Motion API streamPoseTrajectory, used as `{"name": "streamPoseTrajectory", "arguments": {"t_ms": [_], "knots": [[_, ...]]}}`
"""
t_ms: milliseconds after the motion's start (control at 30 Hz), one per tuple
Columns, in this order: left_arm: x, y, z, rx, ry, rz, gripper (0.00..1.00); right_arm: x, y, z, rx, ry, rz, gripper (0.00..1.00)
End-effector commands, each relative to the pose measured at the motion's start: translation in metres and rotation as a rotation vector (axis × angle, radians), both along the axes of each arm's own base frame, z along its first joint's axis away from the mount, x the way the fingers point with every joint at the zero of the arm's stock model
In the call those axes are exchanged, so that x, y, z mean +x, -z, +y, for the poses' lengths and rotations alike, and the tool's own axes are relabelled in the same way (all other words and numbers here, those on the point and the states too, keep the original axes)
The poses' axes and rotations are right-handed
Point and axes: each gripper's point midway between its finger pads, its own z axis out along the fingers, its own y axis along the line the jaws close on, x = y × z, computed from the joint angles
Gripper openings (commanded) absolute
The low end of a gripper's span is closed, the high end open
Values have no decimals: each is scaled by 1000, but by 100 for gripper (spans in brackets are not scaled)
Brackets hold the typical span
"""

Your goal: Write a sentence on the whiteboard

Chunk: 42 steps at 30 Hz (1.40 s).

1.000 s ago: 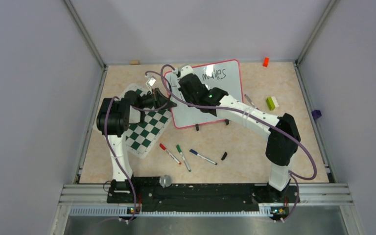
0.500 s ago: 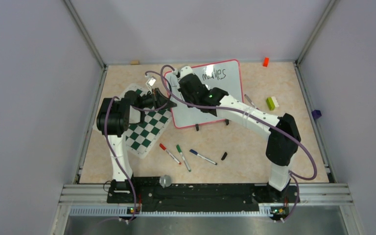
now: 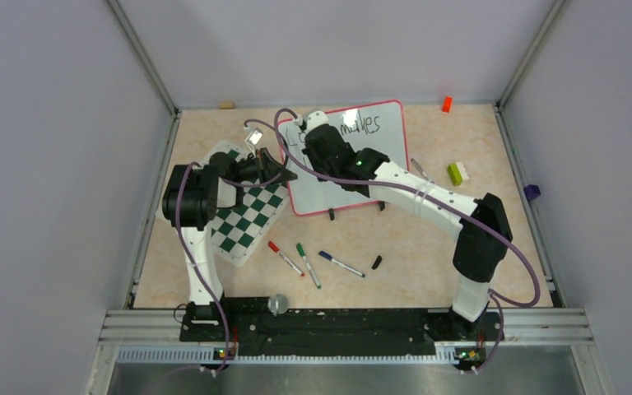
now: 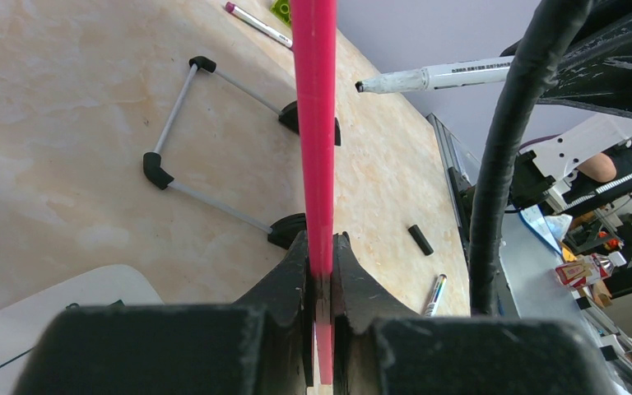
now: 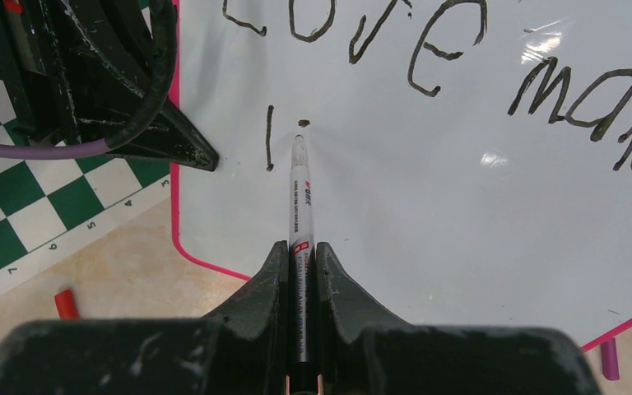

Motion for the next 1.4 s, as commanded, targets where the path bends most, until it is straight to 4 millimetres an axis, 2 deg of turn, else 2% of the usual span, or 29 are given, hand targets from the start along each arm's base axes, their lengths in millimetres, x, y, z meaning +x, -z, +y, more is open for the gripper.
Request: {"name": "streamPoseTrajectory", "arguments": {"t_ms": [0,800,1367], "knots": [[-6,-16,-1,17,23,-196,0,2,-17,-1,48,13,-28,0],[-5,-17,0,17,23,-198,0,13,-5,4,26,26,-29,0],[-6,-16,-1,17,22,-197,0,9,8,-6,-15,53,1,0]]}}
